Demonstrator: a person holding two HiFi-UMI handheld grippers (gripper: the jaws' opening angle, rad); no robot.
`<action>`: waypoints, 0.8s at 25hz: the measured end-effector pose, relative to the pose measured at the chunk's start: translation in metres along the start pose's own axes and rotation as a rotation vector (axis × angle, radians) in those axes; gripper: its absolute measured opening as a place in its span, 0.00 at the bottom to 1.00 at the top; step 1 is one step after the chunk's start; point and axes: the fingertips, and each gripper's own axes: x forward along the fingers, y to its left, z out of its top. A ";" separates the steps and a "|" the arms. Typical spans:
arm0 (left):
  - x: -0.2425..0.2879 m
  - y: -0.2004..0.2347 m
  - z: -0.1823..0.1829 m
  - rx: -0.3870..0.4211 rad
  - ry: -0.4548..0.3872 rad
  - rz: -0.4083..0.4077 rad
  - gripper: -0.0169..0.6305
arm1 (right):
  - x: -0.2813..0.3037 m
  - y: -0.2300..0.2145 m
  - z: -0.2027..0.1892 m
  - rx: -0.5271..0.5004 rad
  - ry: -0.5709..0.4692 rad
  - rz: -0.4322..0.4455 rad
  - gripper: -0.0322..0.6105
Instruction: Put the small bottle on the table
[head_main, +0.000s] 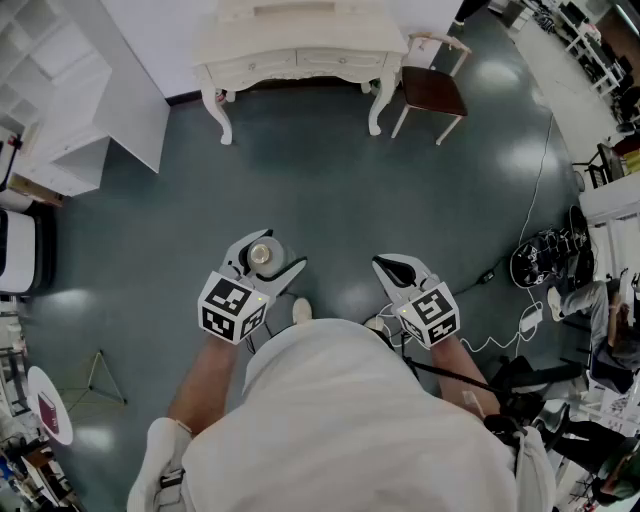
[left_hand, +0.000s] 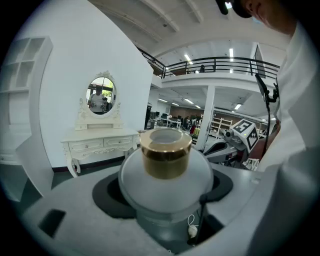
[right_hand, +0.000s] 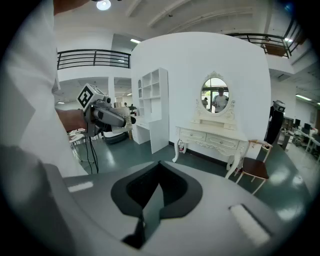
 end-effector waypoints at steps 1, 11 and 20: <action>-0.005 0.011 -0.001 0.006 0.005 0.003 0.55 | 0.010 0.004 0.006 0.004 -0.003 -0.001 0.05; -0.026 0.085 -0.002 -0.018 0.003 0.018 0.55 | 0.082 0.021 0.051 -0.020 0.013 0.029 0.05; 0.043 0.129 0.029 -0.031 0.006 0.059 0.55 | 0.124 -0.073 0.062 0.015 -0.019 0.042 0.05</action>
